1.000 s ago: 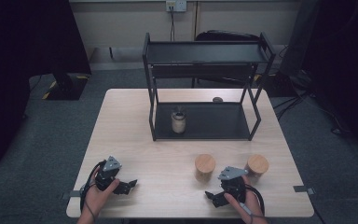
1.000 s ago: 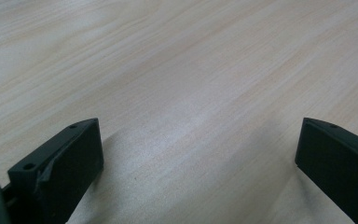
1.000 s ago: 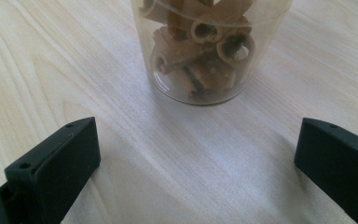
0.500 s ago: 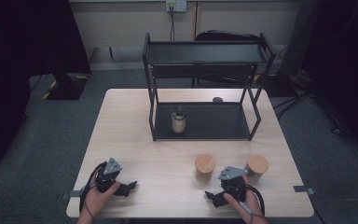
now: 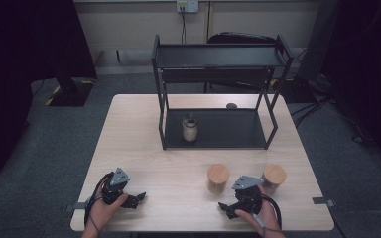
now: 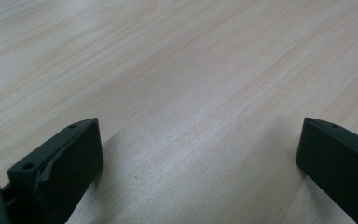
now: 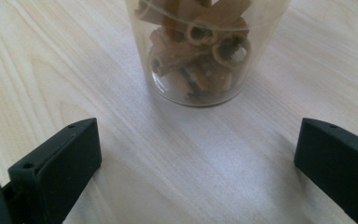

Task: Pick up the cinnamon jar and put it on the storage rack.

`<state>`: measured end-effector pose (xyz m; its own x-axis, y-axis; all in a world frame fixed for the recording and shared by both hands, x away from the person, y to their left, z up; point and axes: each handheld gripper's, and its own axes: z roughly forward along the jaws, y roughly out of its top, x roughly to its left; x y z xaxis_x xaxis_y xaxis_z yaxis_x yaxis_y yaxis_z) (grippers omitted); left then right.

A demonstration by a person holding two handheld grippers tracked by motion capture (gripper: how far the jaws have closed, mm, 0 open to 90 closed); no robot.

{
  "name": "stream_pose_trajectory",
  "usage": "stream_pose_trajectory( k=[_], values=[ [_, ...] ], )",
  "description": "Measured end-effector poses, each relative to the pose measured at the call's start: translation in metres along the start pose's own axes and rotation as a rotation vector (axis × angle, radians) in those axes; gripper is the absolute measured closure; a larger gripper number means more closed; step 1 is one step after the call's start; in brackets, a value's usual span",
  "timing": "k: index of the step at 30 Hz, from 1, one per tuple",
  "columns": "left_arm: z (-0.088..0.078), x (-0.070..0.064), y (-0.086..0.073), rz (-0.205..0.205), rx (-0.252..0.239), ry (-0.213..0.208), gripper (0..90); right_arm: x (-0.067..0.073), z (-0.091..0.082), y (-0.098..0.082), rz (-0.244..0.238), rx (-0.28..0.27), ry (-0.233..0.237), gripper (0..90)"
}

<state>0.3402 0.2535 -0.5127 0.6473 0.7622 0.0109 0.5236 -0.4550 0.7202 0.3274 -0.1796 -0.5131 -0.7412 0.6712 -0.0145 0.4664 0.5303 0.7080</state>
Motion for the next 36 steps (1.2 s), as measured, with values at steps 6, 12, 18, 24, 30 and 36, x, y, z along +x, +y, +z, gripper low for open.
stream_pose_trajectory(
  k=[6, 12, 18, 24, 30, 36],
  values=[
    [0.000, 0.000, 0.000, 0.000, 0.000, 0.000, 0.1, -0.002, -0.001, 0.004, 0.017, -0.016, 0.013, 1.2],
    [0.000, 0.000, 0.000, 0.000, 0.000, 0.000, 0.1, -0.003, -0.001, 0.014, 0.027, -0.056, 0.019, 1.3],
    [0.000, 0.000, 0.000, 0.000, 0.000, 0.000, 0.1, -0.003, 0.003, 0.019, 0.026, -0.074, 0.015, 2.4],
    [0.000, 0.000, 0.000, 0.000, 0.000, 0.000, 0.1, -0.003, 0.006, 0.025, 0.020, -0.100, 0.012, 6.6],
    [0.000, 0.000, 0.000, -0.001, 0.000, 0.000, 0.1, -0.003, 0.011, 0.029, 0.019, -0.119, 0.007, 12.7],
    [0.000, 0.000, 0.000, 0.000, 0.000, 0.000, 0.1, -0.004, 0.015, 0.033, 0.019, -0.146, 0.009, 16.6]
  ],
)
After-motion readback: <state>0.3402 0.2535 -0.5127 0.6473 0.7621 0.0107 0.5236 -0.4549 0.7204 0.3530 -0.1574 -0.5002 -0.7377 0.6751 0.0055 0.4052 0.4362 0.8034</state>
